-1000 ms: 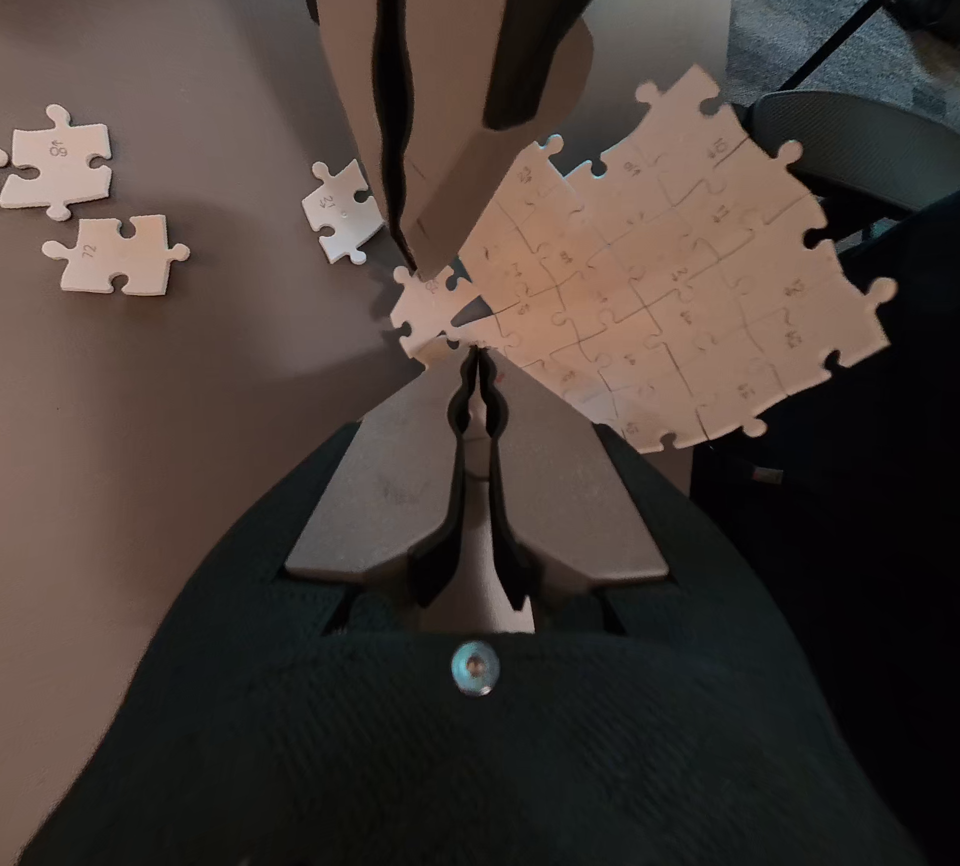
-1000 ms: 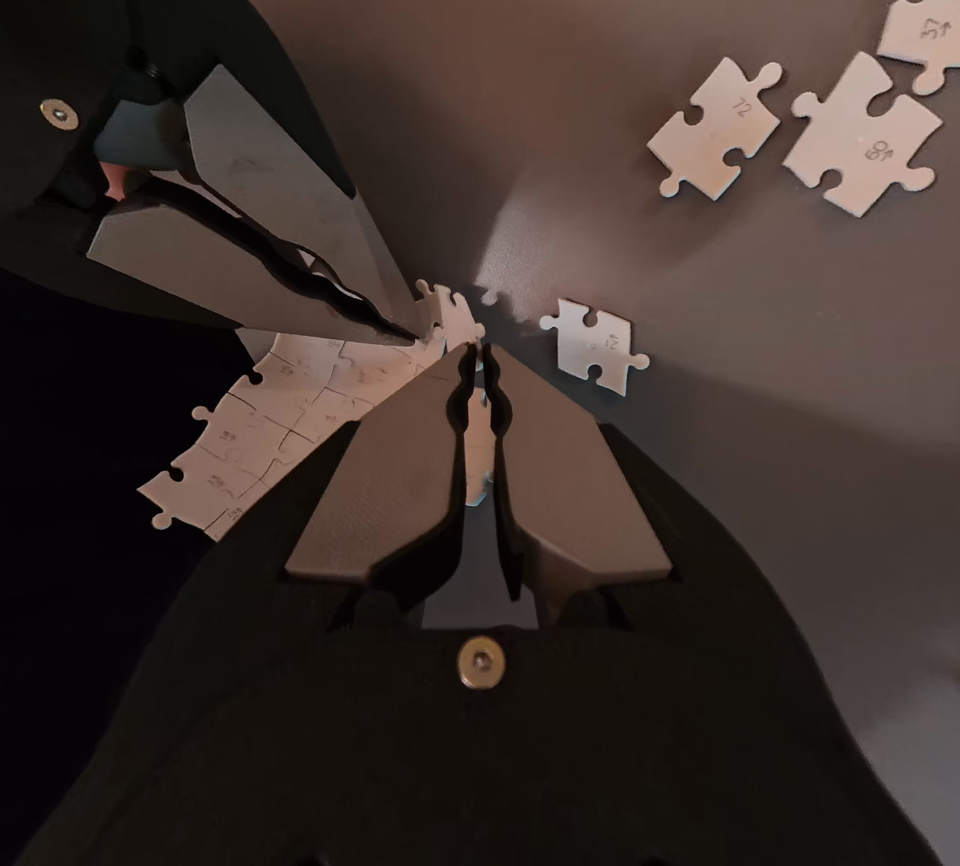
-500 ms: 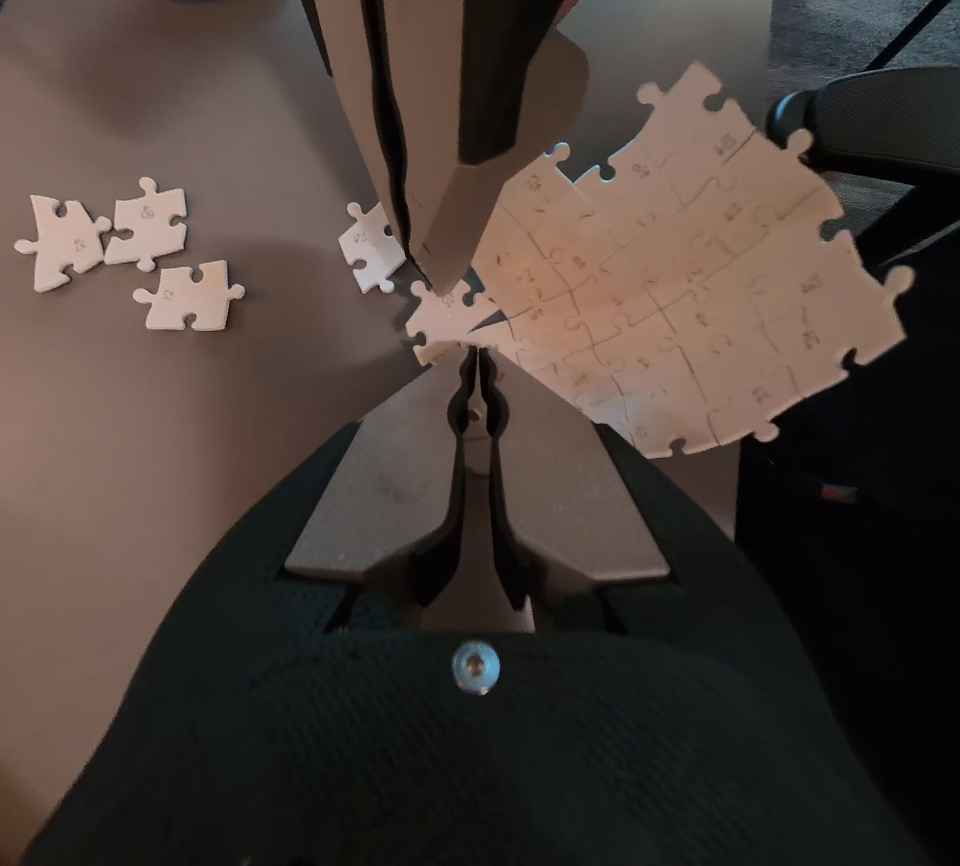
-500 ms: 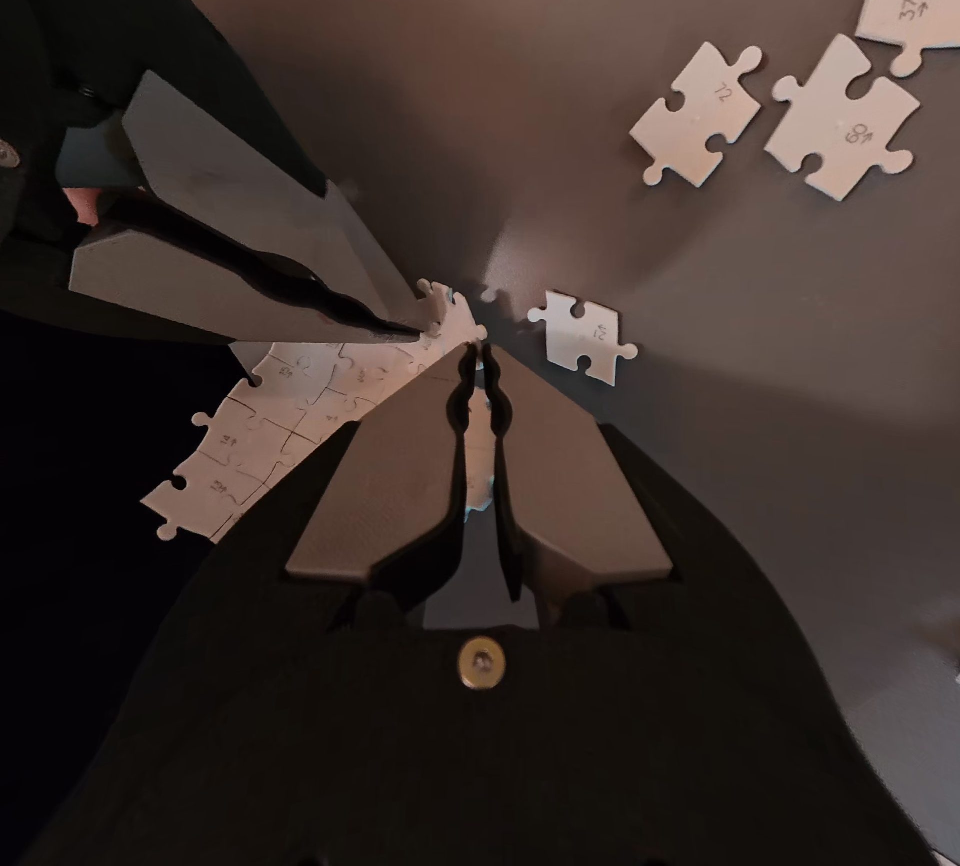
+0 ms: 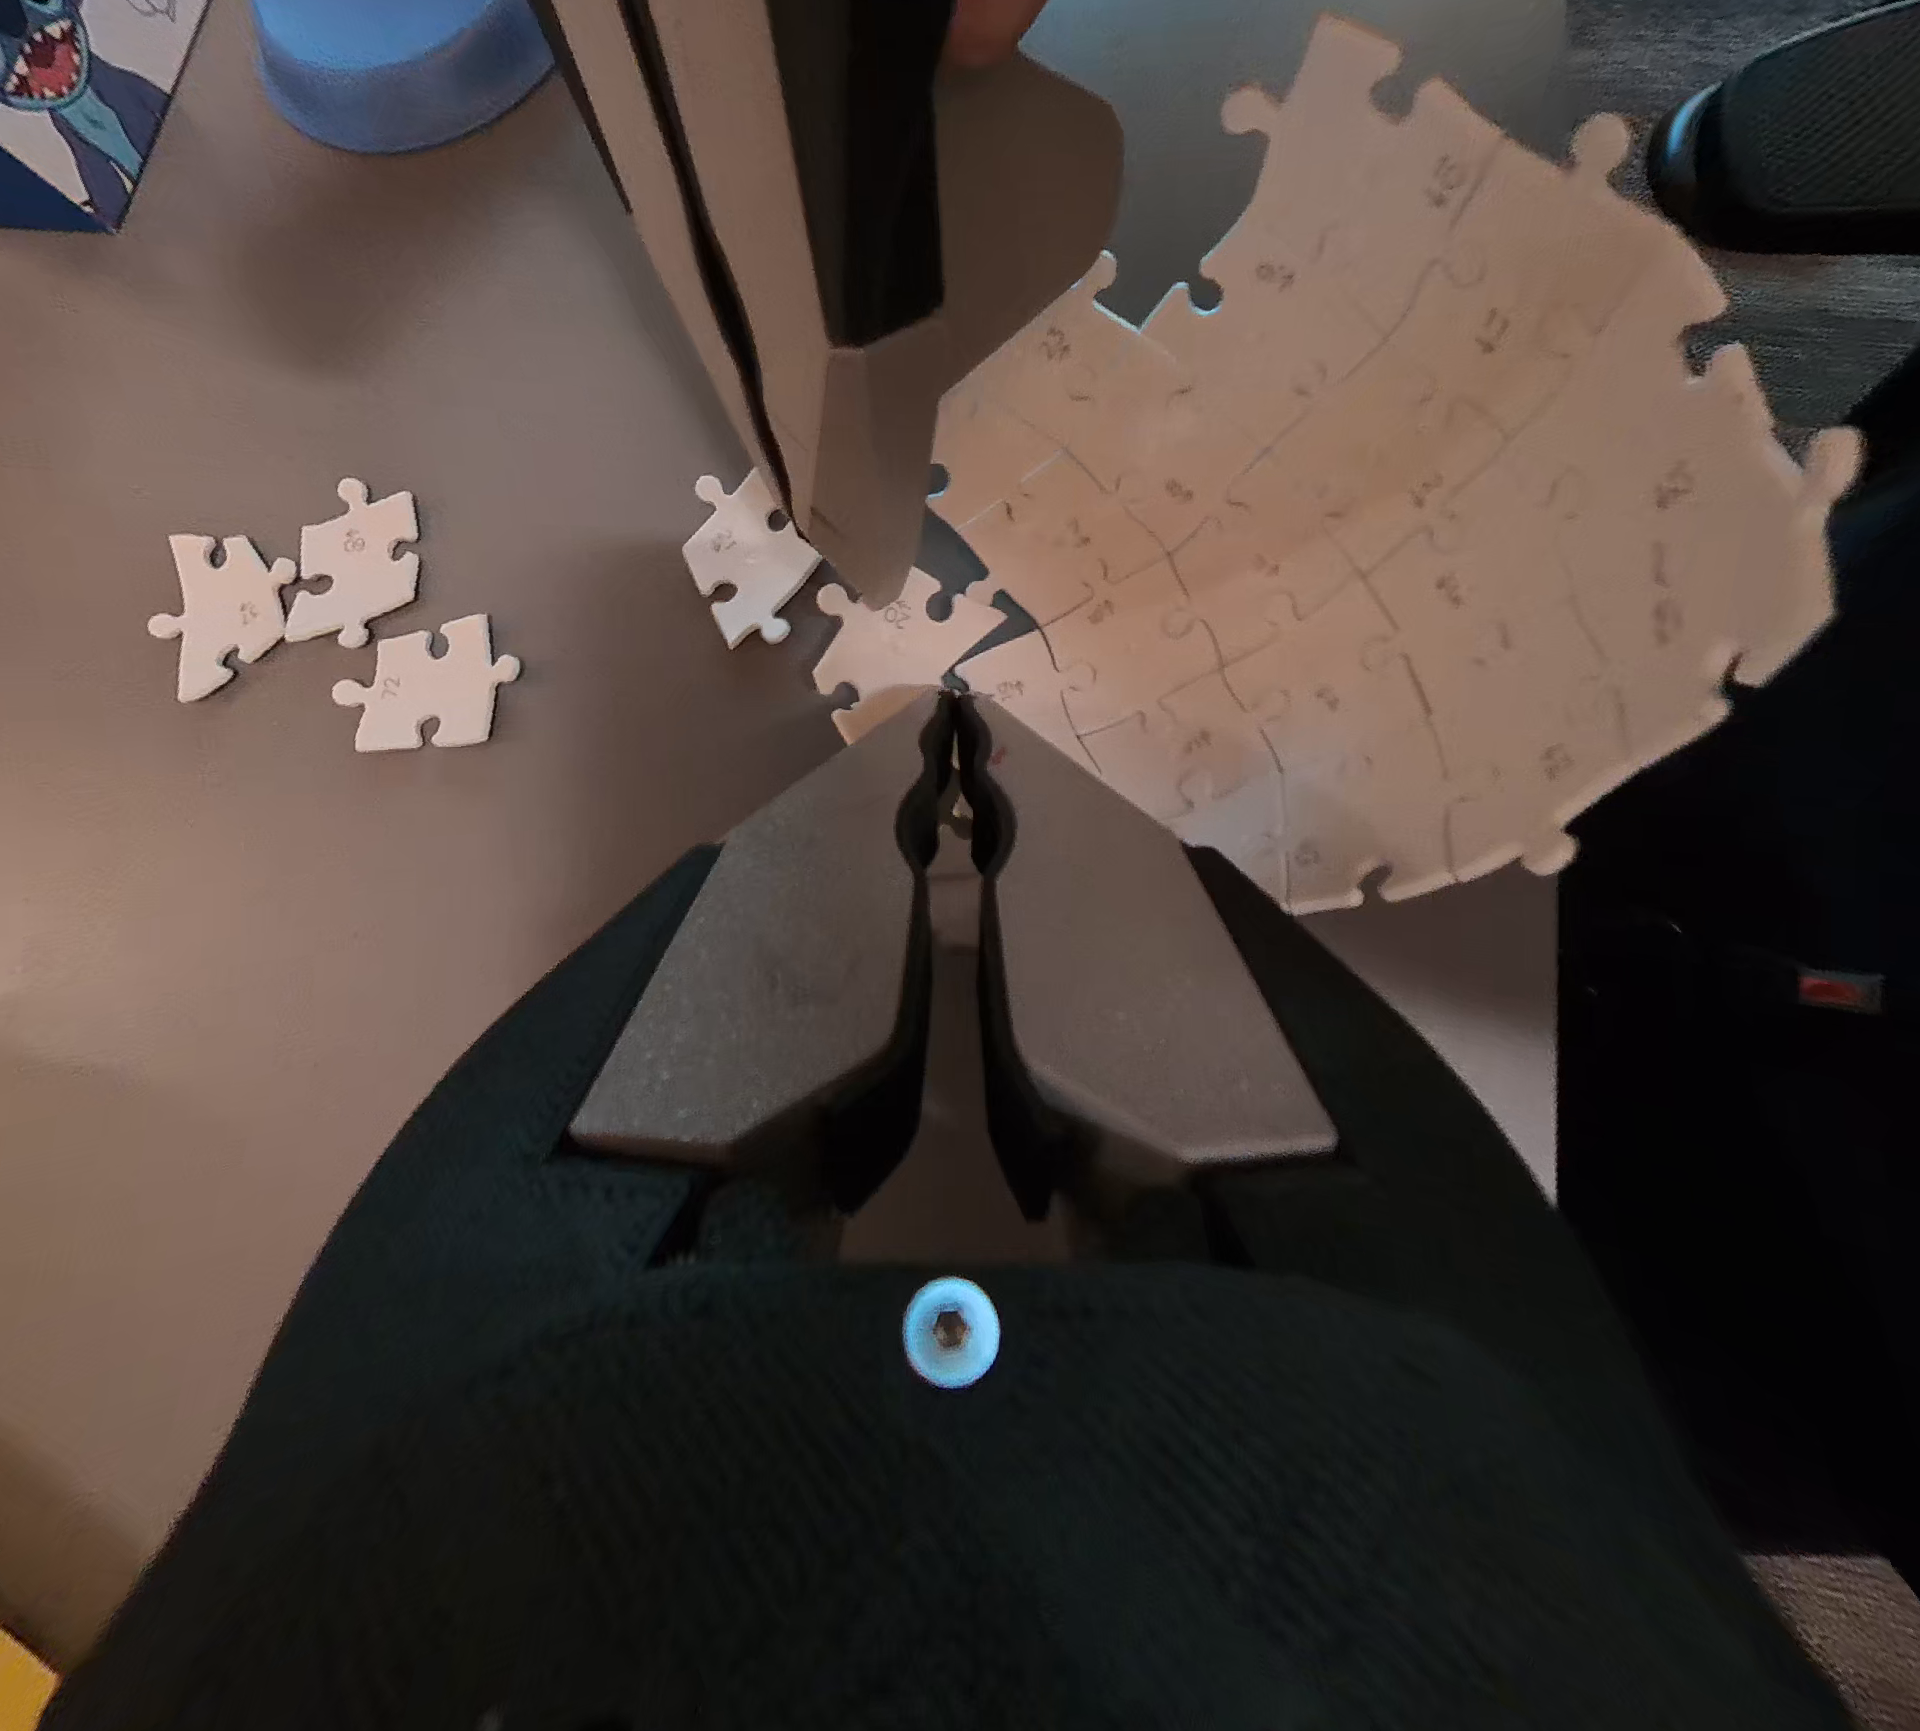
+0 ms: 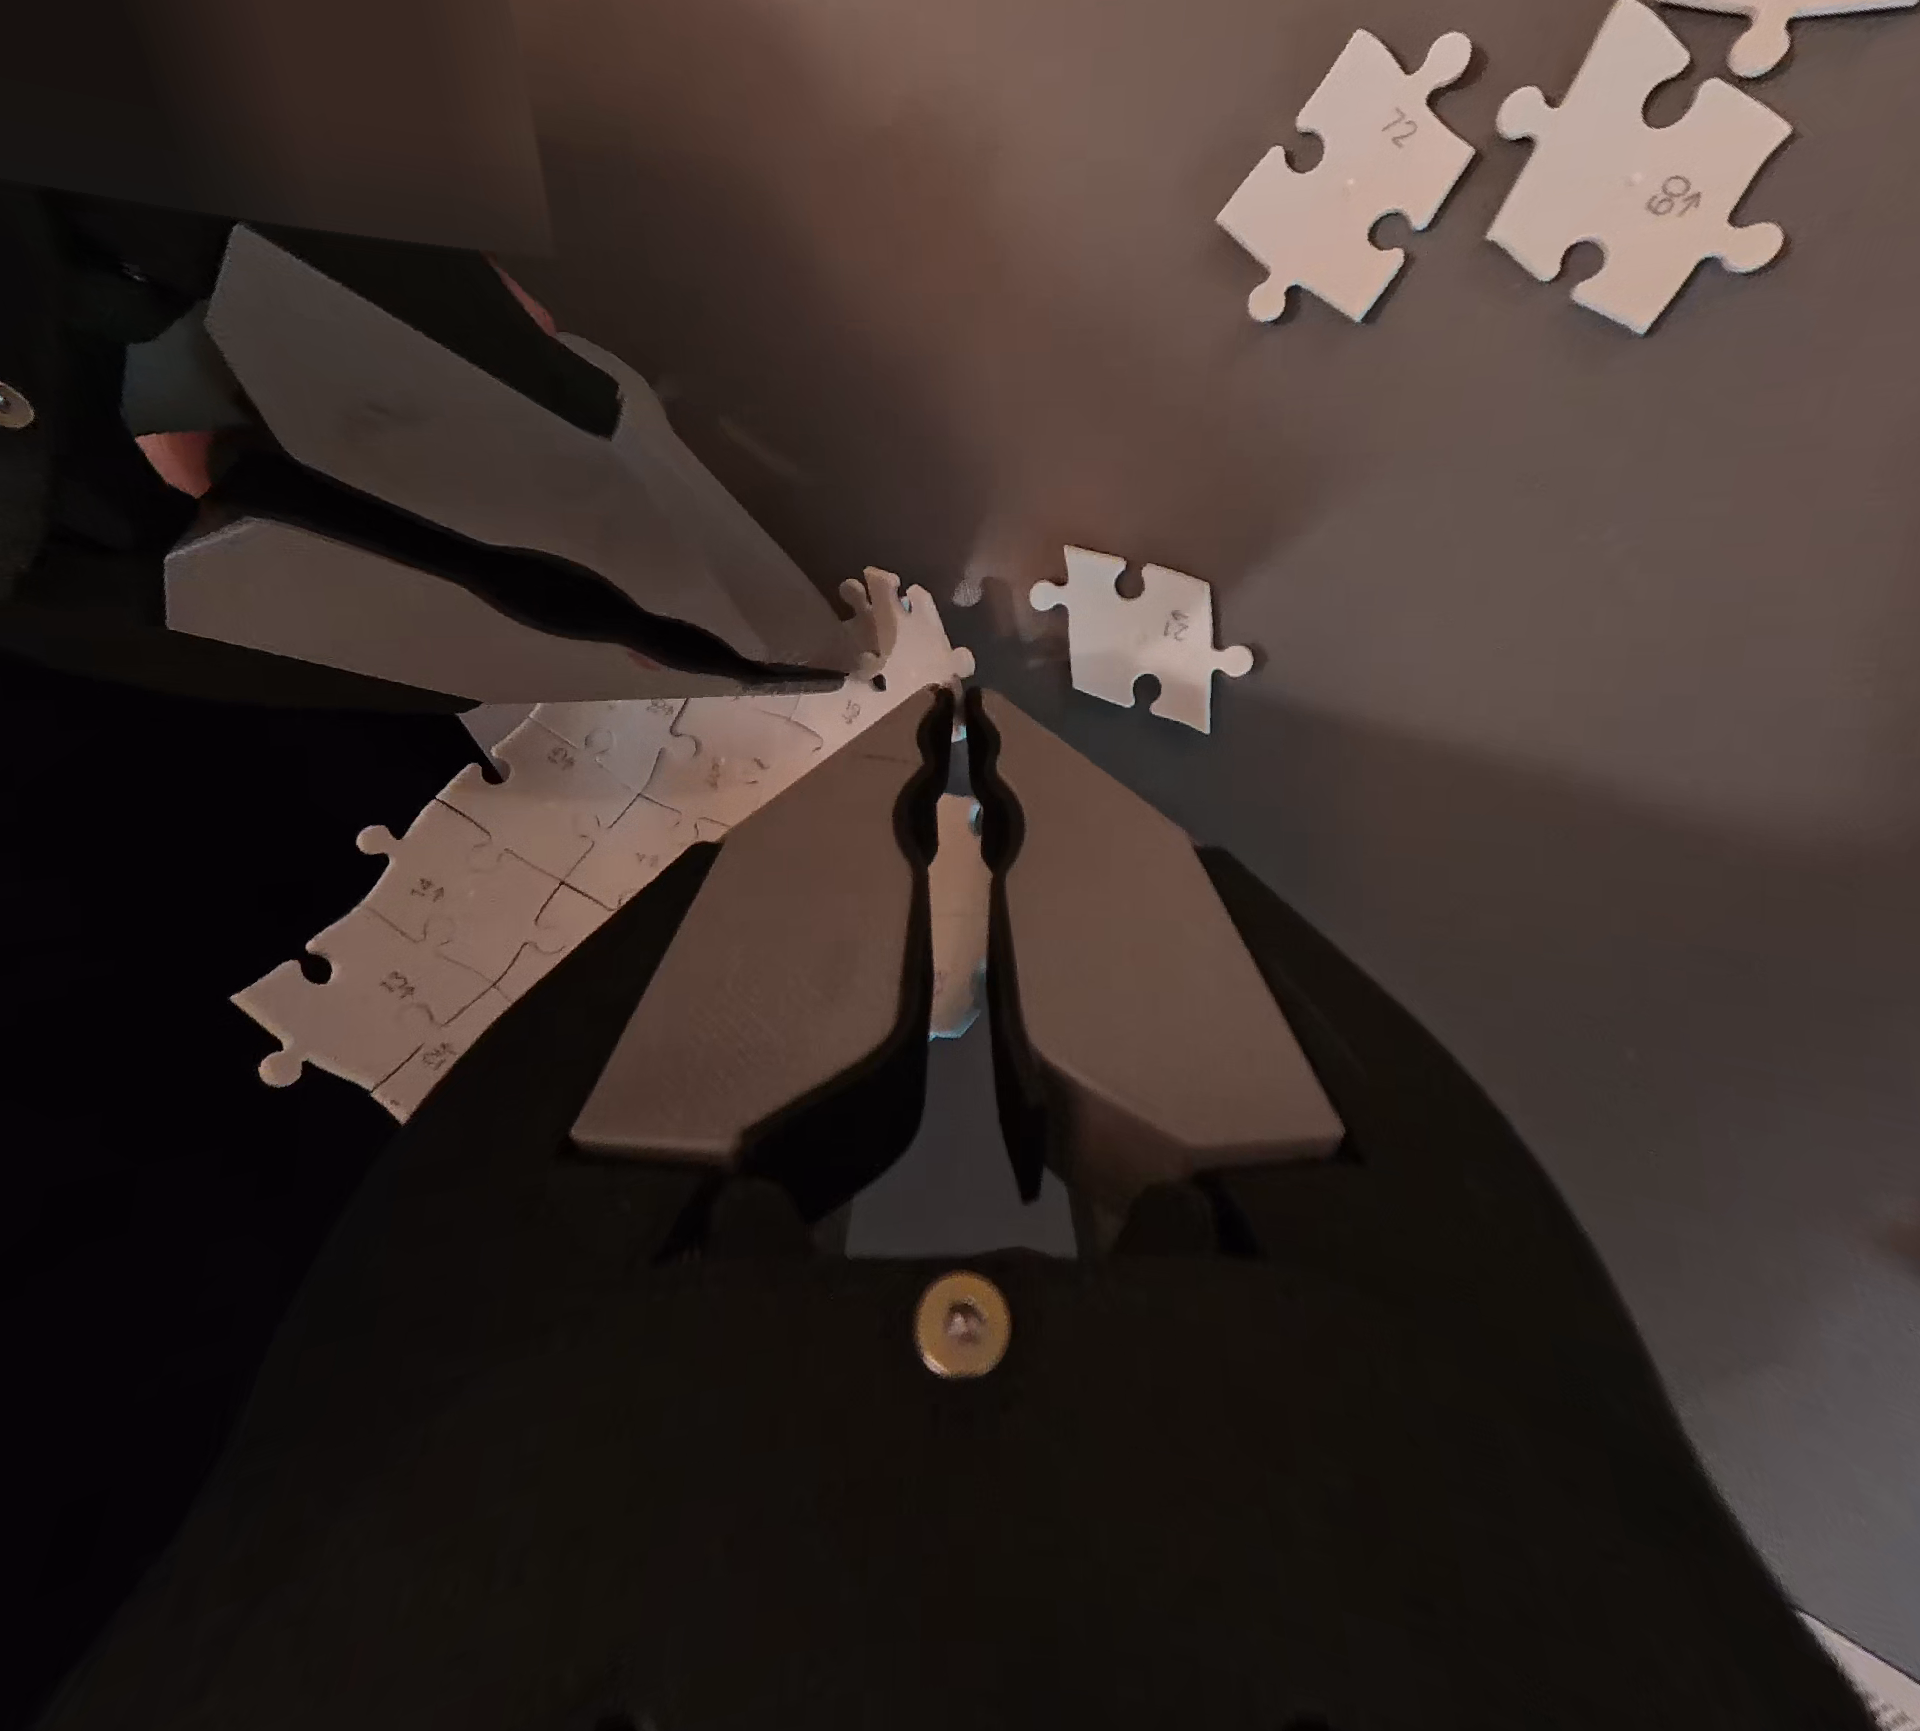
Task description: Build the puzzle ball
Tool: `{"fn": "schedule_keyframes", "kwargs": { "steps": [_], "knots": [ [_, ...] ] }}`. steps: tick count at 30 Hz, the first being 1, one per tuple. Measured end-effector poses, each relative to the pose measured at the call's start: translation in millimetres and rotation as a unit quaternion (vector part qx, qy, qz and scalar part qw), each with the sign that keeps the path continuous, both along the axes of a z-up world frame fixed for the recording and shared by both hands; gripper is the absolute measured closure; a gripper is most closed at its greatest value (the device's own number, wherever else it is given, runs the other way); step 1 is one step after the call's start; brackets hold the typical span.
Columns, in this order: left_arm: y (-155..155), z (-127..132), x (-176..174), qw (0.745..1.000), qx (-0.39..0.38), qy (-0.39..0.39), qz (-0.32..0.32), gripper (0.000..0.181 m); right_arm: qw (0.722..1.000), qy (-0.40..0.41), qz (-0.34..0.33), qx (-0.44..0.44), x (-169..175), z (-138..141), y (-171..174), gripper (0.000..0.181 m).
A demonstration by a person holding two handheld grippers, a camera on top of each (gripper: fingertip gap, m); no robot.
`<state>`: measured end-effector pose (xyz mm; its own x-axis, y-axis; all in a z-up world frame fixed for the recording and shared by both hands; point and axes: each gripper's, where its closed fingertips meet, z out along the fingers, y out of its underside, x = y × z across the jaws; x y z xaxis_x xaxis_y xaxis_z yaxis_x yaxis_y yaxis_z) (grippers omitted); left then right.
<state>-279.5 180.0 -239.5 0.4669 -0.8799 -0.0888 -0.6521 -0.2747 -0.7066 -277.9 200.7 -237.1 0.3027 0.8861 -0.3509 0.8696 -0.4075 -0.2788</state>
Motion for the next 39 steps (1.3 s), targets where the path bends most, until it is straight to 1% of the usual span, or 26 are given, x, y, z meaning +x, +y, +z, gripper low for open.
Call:
{"fn": "schedule_keyframes", "kwargs": {
  "steps": [6,12,14,19,21,22,24,26,27,29,31,33,34,37,39],
  "knots": [
    [-1.3,-2.2,6.1,1.000,0.018,0.009,-0.021,0.181,1.000,0.003,-0.002,0.005,2.9,1.7,1.3,0.181],
    [-1.6,-2.7,9.5,1.000,0.005,0.003,-0.026,0.181,1.000,-0.007,0.005,0.000,8.9,2.0,-0.3,0.181],
    [-2.0,-2.8,10.6,1.000,0.009,0.008,-0.029,0.181,1.000,-0.019,0.017,0.000,12.4,1.4,-2.0,0.181],
    [-4.1,-3.7,12.6,0.999,-0.003,0.003,-0.040,0.181,0.996,-0.043,0.076,0.014,17.5,3.1,-5.9,0.179],
    [-4.1,-5.5,12.3,0.999,-0.008,0.000,-0.043,0.181,0.994,-0.039,0.091,0.036,14.4,3.6,5.4,0.178],
    [-4.1,-5.5,12.2,0.999,-0.011,-0.002,-0.045,0.181,0.994,-0.030,0.095,0.034,11.3,4.5,9.6,0.177],
    [-3.3,-5.2,12.3,0.999,-0.009,-0.003,-0.046,0.181,0.993,0.004,0.111,-0.031,3.3,9.7,-0.2,0.179],
    [-2.4,-5.4,11.9,0.999,-0.007,-0.002,-0.044,0.181,0.990,0.026,0.112,-0.076,-1.8,12.8,-5.1,0.174],
    [-1.7,-5.4,11.5,0.999,-0.007,-0.002,-0.042,0.181,0.990,0.029,0.113,-0.079,-2.4,11.8,-3.3,0.175],
    [-1.5,-5.3,11.5,0.999,-0.009,-0.002,-0.043,0.181,0.992,0.019,0.114,-0.042,-0.6,5.1,11.6,0.175],
    [-1.5,-5.4,11.5,0.999,-0.010,-0.002,-0.043,0.181,0.990,0.019,0.135,-0.024,1.3,2.3,17.7,0.174],
    [-1.6,-5.3,11.4,0.999,-0.007,-0.001,-0.044,0.181,0.983,0.025,0.179,-0.026,3.8,2.2,13.4,0.166],
    [-1.7,-5.3,11.4,0.999,-0.006,0.000,-0.045,0.181,0.977,0.030,0.210,-0.019,5.2,2.0,11.1,0.166],
    [-2.2,-5.4,11.3,0.998,-0.019,0.002,-0.051,0.181,0.953,0.041,0.297,0.036,9.2,-2.1,14.3,0.166],
    [-2.2,-5.2,11.6,0.998,-0.042,-0.004,-0.056,0.181,0.943,0.060,0.323,0.049,7.0,-2.7,16.7,0.165]
  ]
}}
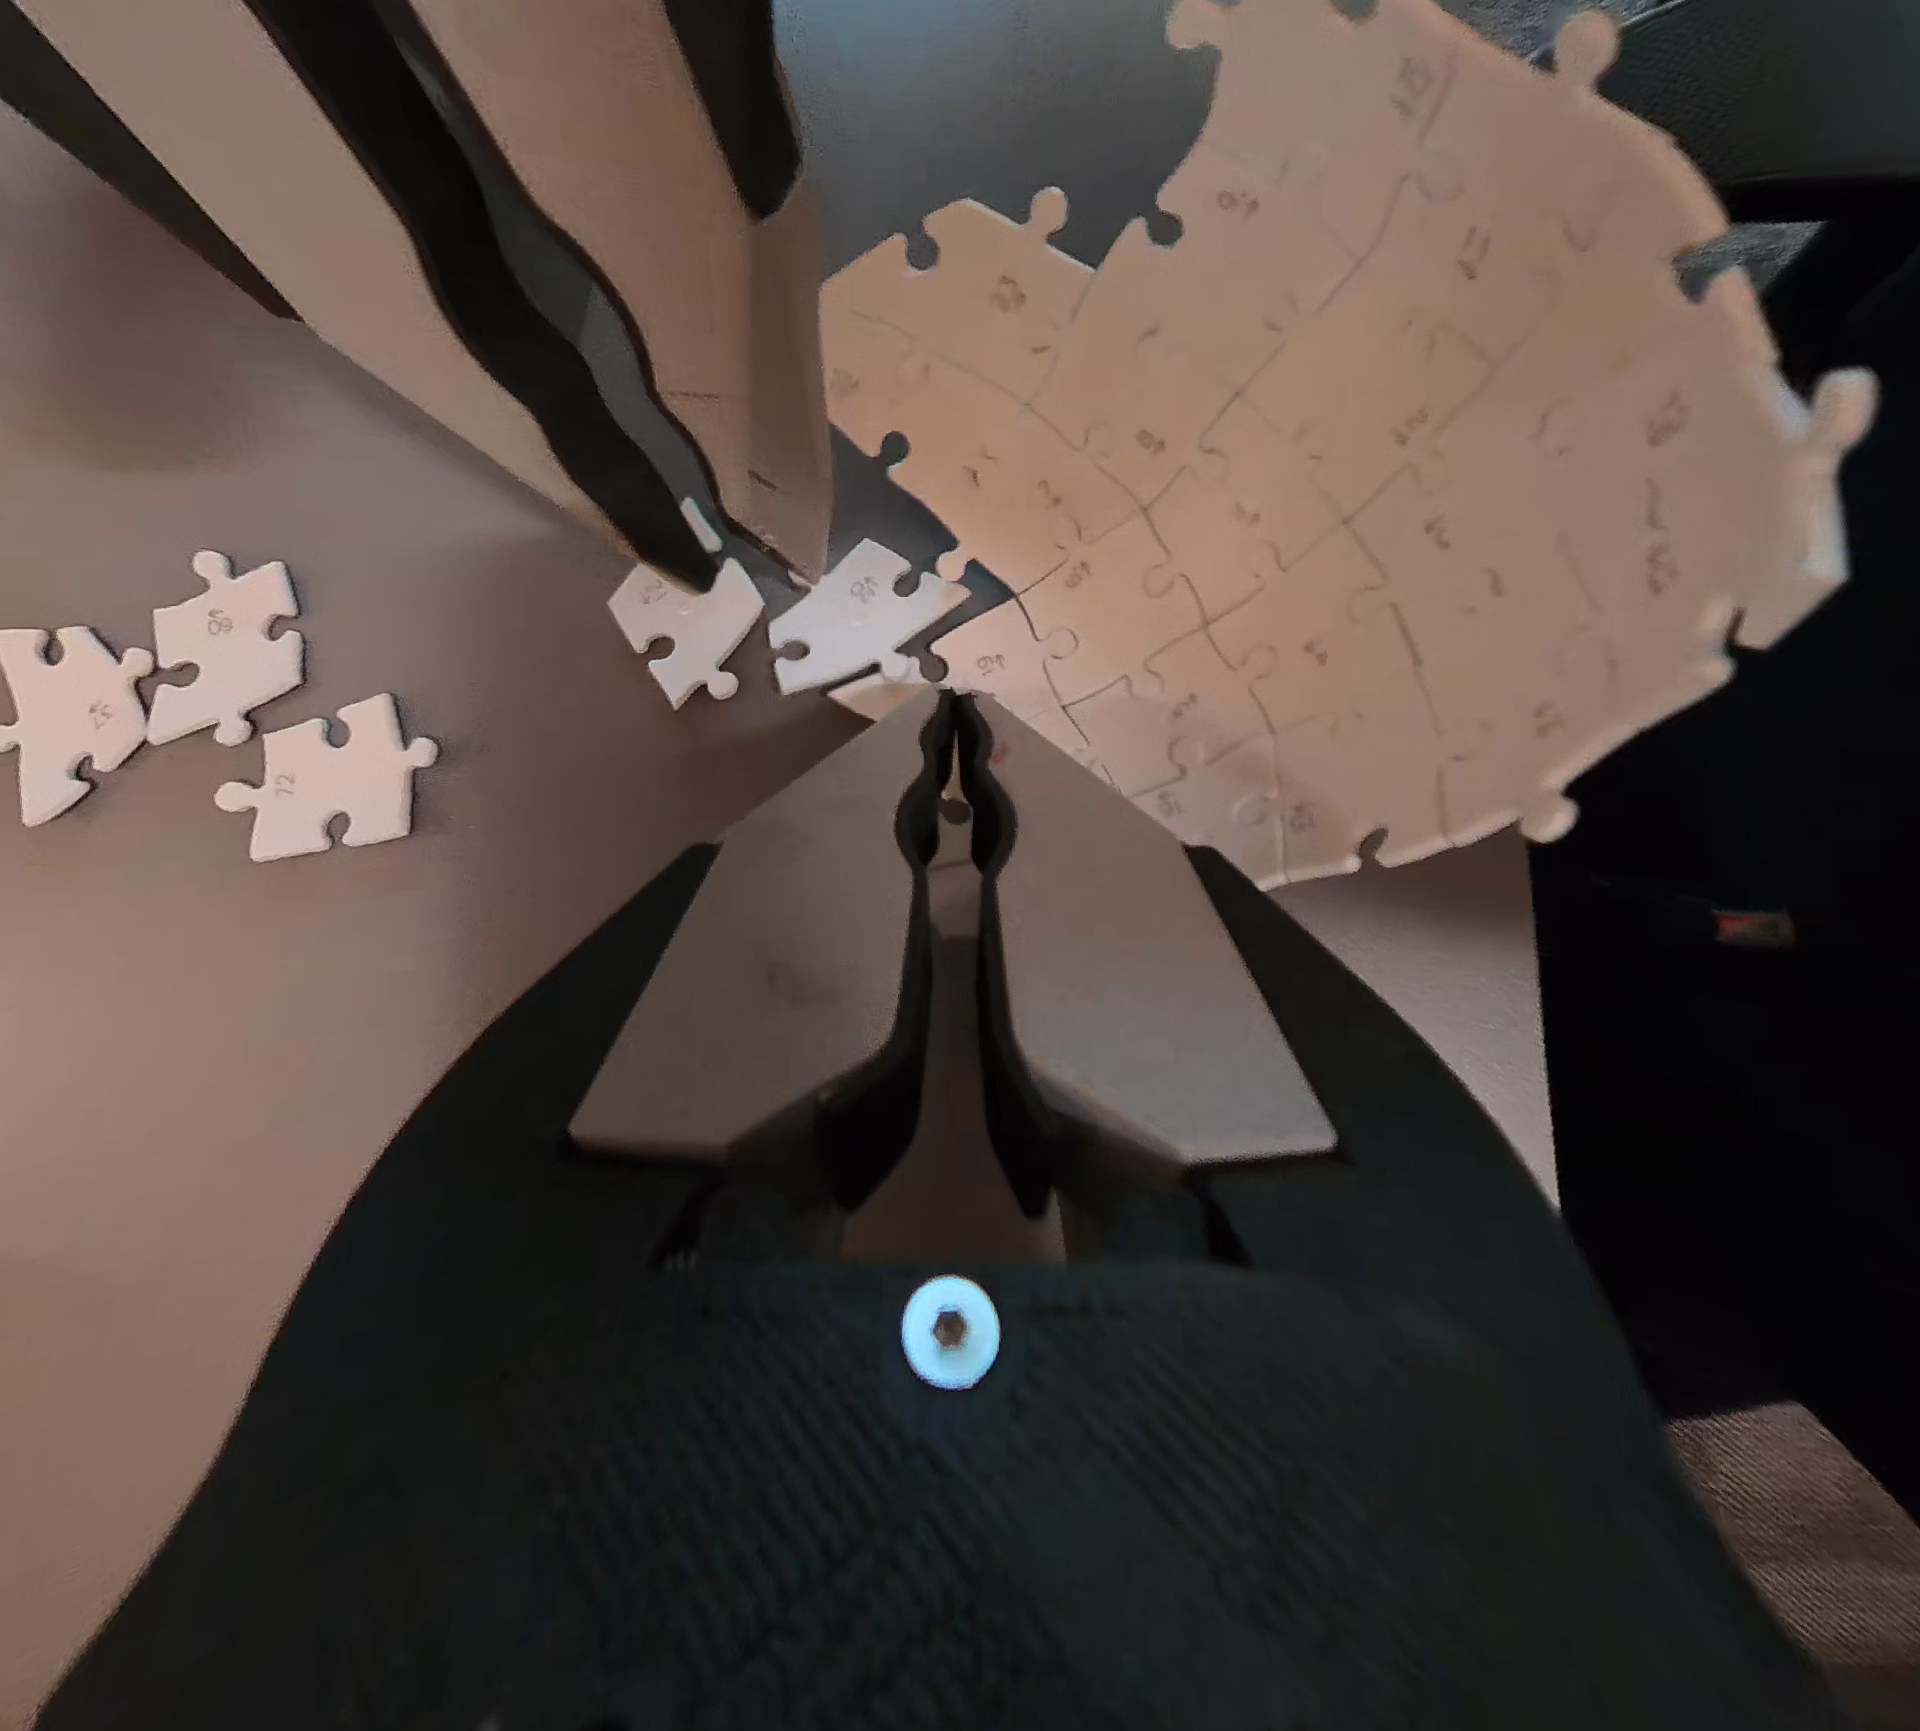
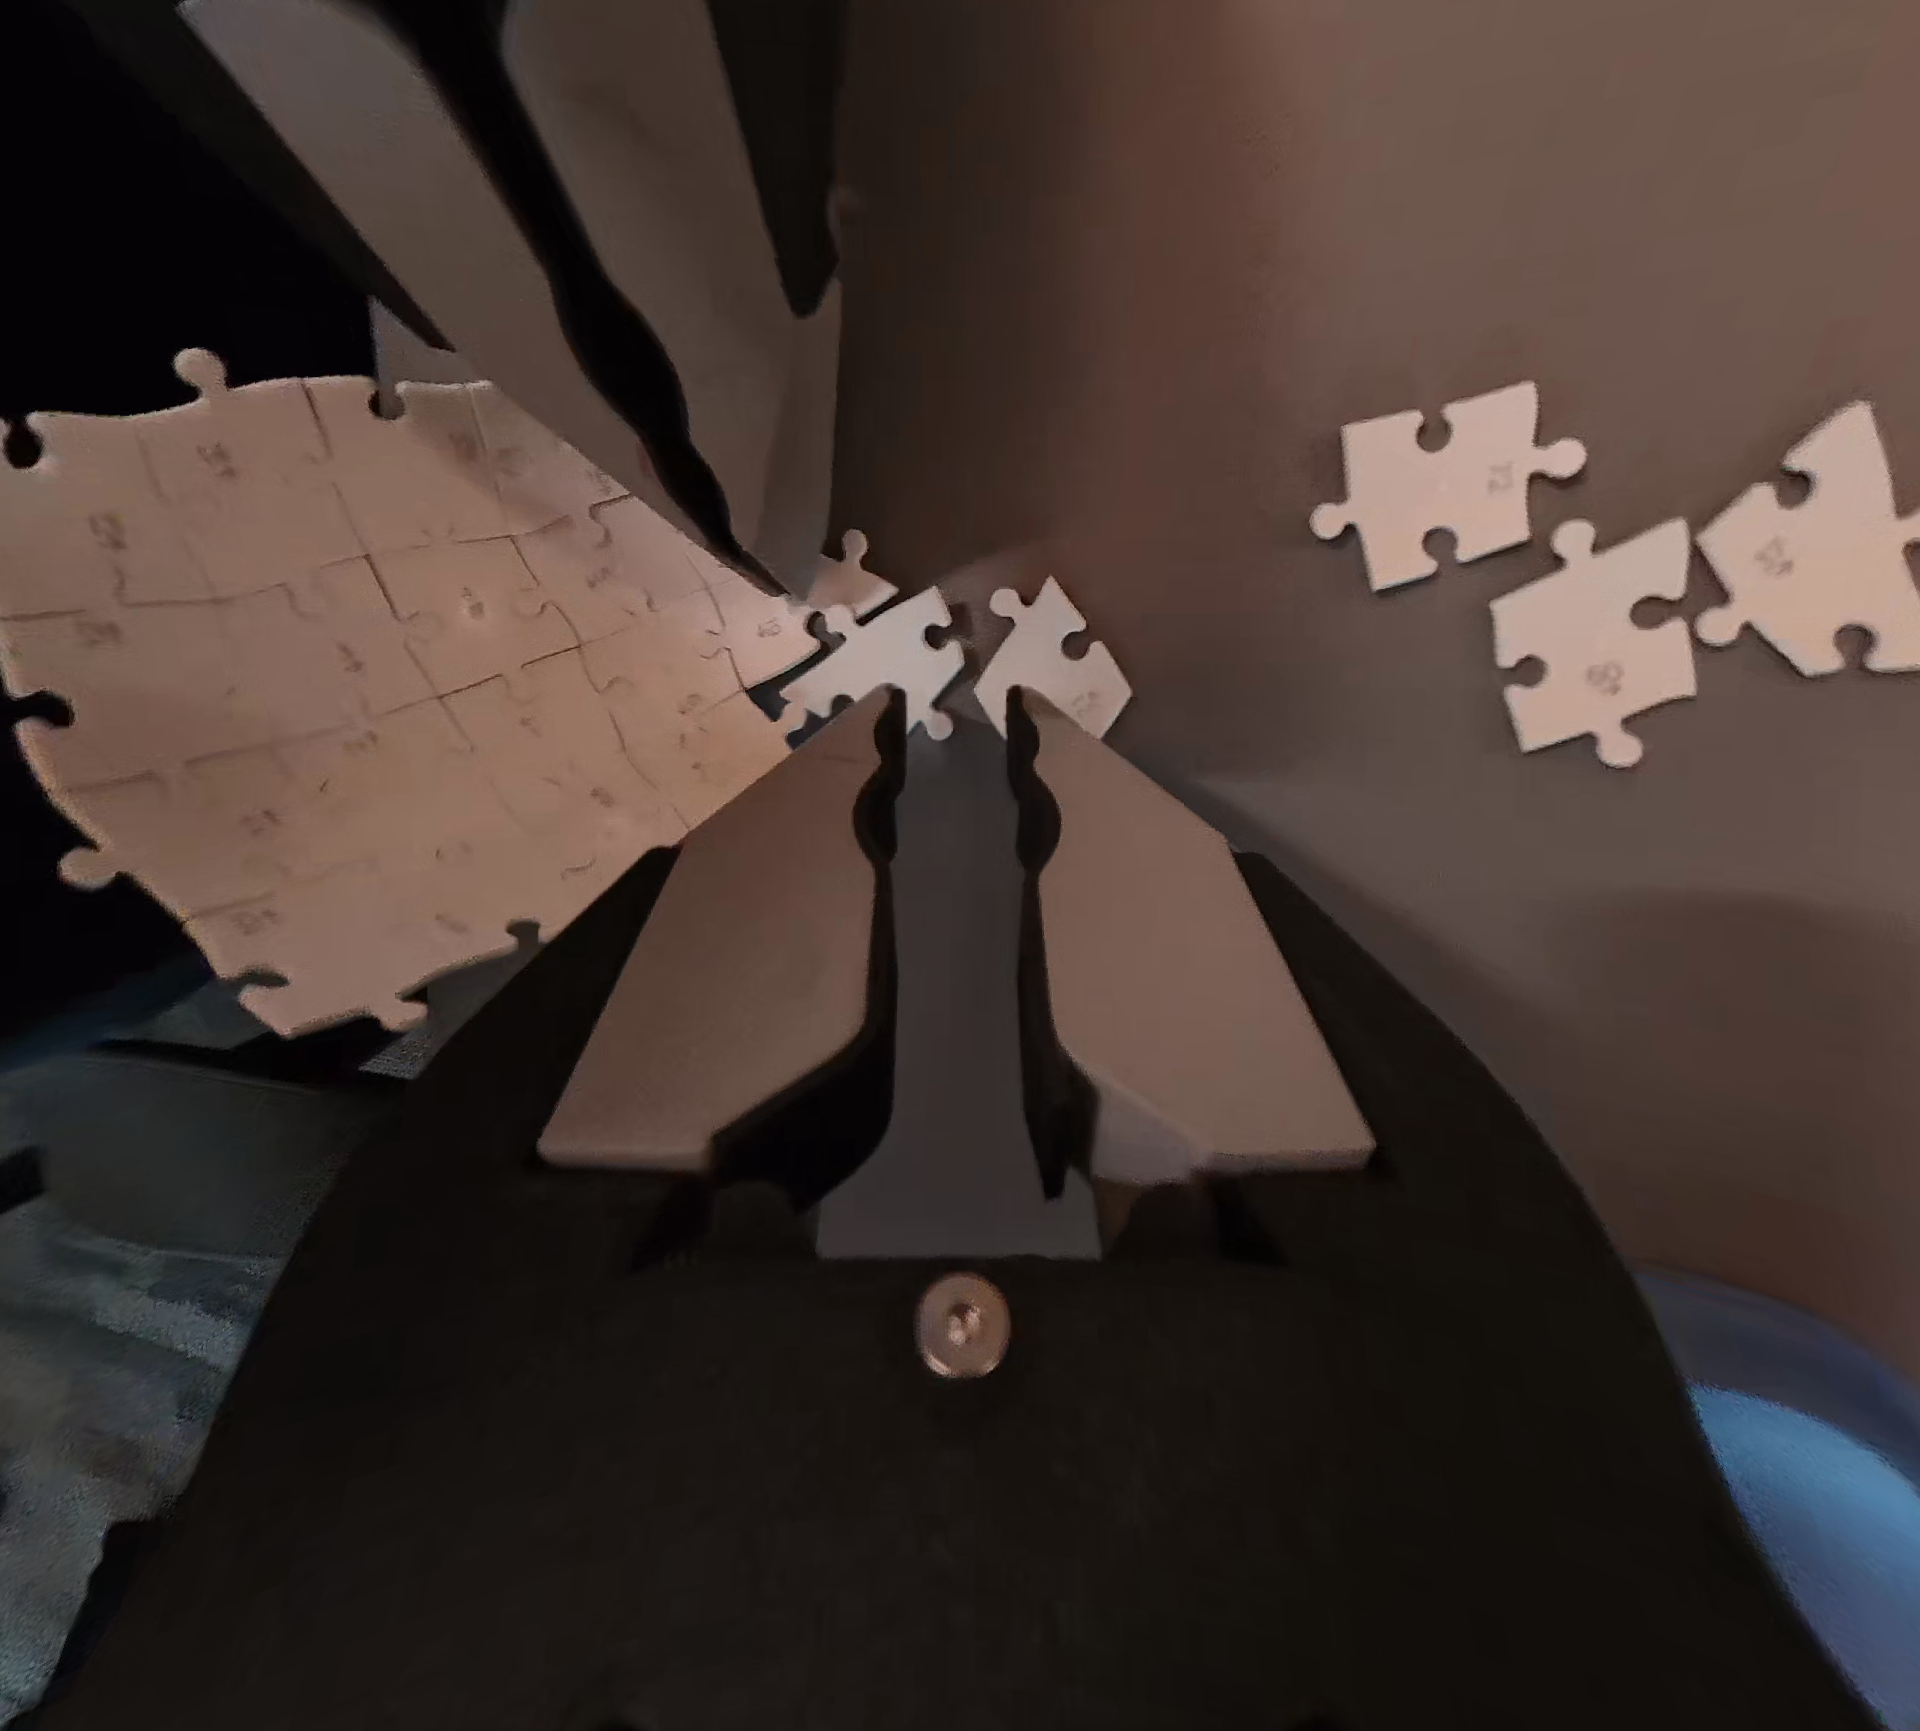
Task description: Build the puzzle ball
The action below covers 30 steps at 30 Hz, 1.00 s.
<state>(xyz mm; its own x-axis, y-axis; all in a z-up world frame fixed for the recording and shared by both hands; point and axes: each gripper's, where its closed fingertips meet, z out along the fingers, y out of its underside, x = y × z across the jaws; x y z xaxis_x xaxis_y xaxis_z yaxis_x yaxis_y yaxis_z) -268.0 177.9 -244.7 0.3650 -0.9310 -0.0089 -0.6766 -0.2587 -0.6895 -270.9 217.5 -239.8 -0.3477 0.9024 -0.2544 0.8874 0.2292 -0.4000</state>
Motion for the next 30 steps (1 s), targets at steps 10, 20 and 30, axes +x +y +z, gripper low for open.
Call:
{"fn": "schedule_keyframes", "kwargs": {
  "steps": [10,20,30],
  "knots": [
    [7.3,0.2,-8.7,0.999,-0.038,-0.001,0.003,0.181,0.996,0.051,0.067,0.007,-5.2,-3.0,-1.6,0.154],
    [9.3,0.4,-7.4,0.999,-0.020,0.003,-0.025,0.181,0.989,0.049,0.135,-0.017,-6.6,-2.8,-9.2,0.159],
    [11.3,0.1,-5.7,0.999,-0.020,-0.014,-0.025,0.181,0.984,0.049,0.163,-0.058,-2.5,-3.2,-12.5,0.178]
  ]
}}
